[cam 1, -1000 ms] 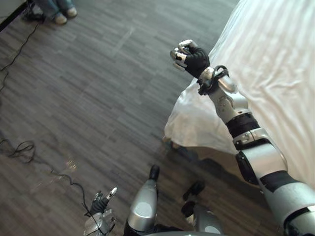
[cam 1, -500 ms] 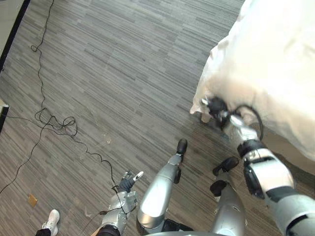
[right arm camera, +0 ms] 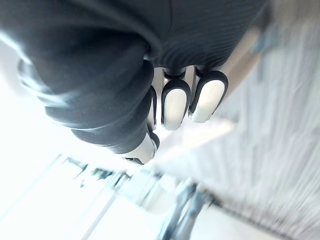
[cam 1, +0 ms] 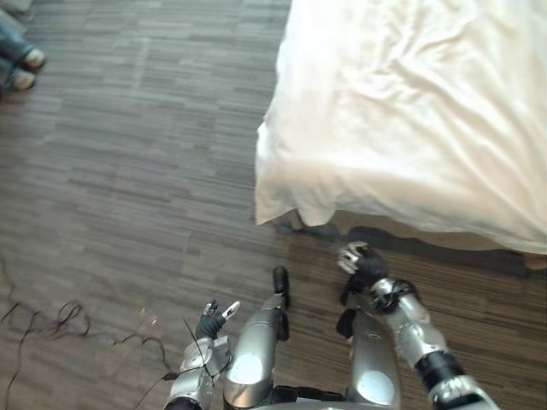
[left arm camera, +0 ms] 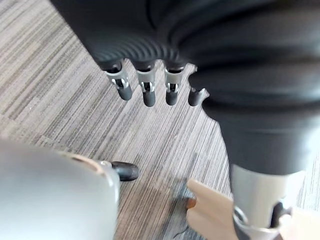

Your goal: Tidy the bed and pick cloth on bed and put in laundry

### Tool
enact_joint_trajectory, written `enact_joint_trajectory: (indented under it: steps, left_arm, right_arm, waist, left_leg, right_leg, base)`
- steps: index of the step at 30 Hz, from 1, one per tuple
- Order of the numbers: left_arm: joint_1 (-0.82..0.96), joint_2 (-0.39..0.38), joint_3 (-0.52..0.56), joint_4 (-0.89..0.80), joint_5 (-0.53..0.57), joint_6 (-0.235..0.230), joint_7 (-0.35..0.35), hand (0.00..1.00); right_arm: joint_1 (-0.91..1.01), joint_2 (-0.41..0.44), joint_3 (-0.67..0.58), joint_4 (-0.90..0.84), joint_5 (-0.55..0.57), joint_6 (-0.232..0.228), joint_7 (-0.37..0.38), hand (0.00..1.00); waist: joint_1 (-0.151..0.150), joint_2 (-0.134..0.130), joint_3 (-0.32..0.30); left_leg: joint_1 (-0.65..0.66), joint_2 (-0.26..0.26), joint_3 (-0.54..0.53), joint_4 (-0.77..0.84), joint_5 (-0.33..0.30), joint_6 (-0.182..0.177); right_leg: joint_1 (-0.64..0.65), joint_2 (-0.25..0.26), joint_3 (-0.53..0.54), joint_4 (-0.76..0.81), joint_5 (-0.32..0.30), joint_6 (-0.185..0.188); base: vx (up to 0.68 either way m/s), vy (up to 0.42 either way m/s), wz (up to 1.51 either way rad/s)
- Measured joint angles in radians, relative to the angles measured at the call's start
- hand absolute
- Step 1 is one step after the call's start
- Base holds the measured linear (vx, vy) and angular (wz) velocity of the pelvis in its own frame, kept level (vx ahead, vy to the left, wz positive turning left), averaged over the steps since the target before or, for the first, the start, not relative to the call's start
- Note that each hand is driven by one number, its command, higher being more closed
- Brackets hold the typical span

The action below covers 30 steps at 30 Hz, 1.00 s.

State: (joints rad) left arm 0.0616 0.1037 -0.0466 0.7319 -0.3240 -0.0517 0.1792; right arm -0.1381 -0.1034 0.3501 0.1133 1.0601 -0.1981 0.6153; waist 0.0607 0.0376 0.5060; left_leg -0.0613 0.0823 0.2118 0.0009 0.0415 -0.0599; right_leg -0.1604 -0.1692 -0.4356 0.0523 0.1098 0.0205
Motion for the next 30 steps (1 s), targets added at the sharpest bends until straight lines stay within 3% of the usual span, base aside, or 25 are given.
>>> enact_joint_trajectory:
  steps: [5,8,10,12,13,16,19,22,25,28,30]
  left_arm:
    - [-0.001,0.003,-0.024,0.024,0.061,-0.007,0.019,0.00]
    - [-0.010,0.004,-0.031,0.041,0.055,-0.036,0.017,0.00]
    - [-0.039,0.006,-0.035,0.078,0.024,-0.045,0.015,0.00]
    - [-0.083,0.005,-0.039,0.117,-0.005,-0.045,0.014,0.00]
    - [-0.110,-0.003,-0.044,0.138,-0.024,-0.041,-0.003,0.00]
    - [-0.134,-0.017,-0.070,0.140,-0.041,-0.044,-0.038,0.00]
    - [-0.137,-0.022,-0.069,0.142,-0.053,-0.043,-0.062,0.00]
    - [-0.133,-0.019,-0.068,0.151,-0.039,-0.045,-0.076,0.00]
    - [-0.126,-0.017,-0.059,0.153,-0.033,-0.050,-0.085,0.00]
    - [-0.107,-0.010,-0.009,0.146,-0.025,-0.040,-0.087,0.00]
    - [-0.078,0.001,0.038,0.121,-0.010,-0.025,-0.084,0.00]
  right_arm:
    - [-0.233,0.074,-0.083,0.006,0.189,-0.006,-0.024,1.00]
    - [-0.470,0.104,-0.148,0.086,0.243,-0.010,-0.124,1.00]
    - [-0.596,0.091,-0.187,0.156,0.219,-0.011,-0.208,1.00]
    - [-0.690,0.051,-0.228,0.241,0.203,-0.011,-0.276,1.00]
    - [-0.746,0.005,-0.250,0.348,0.192,-0.013,-0.336,1.00]
    - [-0.787,-0.076,-0.305,0.579,0.179,-0.014,-0.399,1.00]
    - [-0.774,-0.147,-0.343,0.687,0.176,-0.016,-0.391,1.00]
    - [-0.748,-0.213,-0.394,0.690,0.177,-0.012,-0.385,1.00]
    - [-0.615,-0.226,-0.540,0.611,0.174,-0.008,-0.325,1.00]
    - [-0.373,-0.165,-0.638,0.476,0.167,-0.003,-0.305,1.00]
    - [-0.104,-0.075,-0.712,0.462,0.164,0.013,-0.315,1.00]
  waist:
    - [0.008,-0.012,-0.038]
    - [0.009,-0.011,-0.037]
    - [0.015,-0.010,-0.038]
    - [0.037,0.002,-0.035]
    - [0.049,0.021,-0.031]
    - [0.078,0.063,-0.011]
    - [0.077,0.085,-0.006]
    - [0.053,0.088,-0.008]
    - [0.007,0.078,-0.008]
    - [-0.032,0.036,-0.008]
    - [-0.056,-0.015,-0.022]
  left_leg:
    - [0.040,-0.003,0.011,-0.001,-0.002,0.002]
    - [0.015,-0.012,0.022,0.012,-0.002,0.002]
    - [-0.034,-0.013,0.020,0.040,-0.004,0.006]
    - [-0.091,-0.013,0.017,0.067,-0.006,0.010]
    - [-0.134,-0.013,0.012,0.089,-0.006,0.011]
    - [-0.184,-0.014,0.009,0.108,-0.006,0.012]
    - [-0.213,-0.016,0.020,0.108,-0.005,0.013]
    - [-0.202,-0.018,0.045,0.121,-0.012,0.021]
    - [-0.198,-0.019,0.049,0.133,-0.031,0.017]
    - [-0.150,-0.012,0.078,0.141,-0.057,0.014]
    - [-0.104,0.002,0.124,0.136,-0.080,0.008]
  right_leg:
    - [0.026,-0.012,0.013,0.023,0.000,0.002]
    - [-0.007,-0.024,0.028,0.035,0.004,0.004]
    - [-0.041,-0.026,0.028,0.035,0.016,-0.001]
    - [-0.085,-0.026,0.028,0.033,0.028,-0.002]
    - [-0.116,-0.026,0.027,0.032,0.042,-0.011]
    - [-0.156,-0.027,0.030,0.031,0.053,-0.011]
    - [-0.194,-0.023,0.058,0.018,0.073,-0.015]
    - [-0.184,-0.014,0.090,-0.007,0.084,-0.003]
    - [-0.168,-0.011,0.096,-0.017,0.084,0.003]
    - [-0.124,0.000,0.121,-0.037,0.086,0.009]
    - [-0.099,0.013,0.163,-0.056,0.087,0.015]
  base:
    - [0.05,-0.005,-0.04]
    - [-0.05,0.020,-0.08]
    - [-0.07,-0.005,0.04]
    - [-0.07,-0.019,0.07]
    - [-0.07,-0.016,0.07]
    - [-0.06,-0.010,0.05]
    - [-0.02,-0.011,-0.17]
    - [0.01,0.006,-0.28]
    - [0.01,0.006,-0.03]
    - [0.07,0.016,-0.30]
    - [0.10,0.016,-0.54]
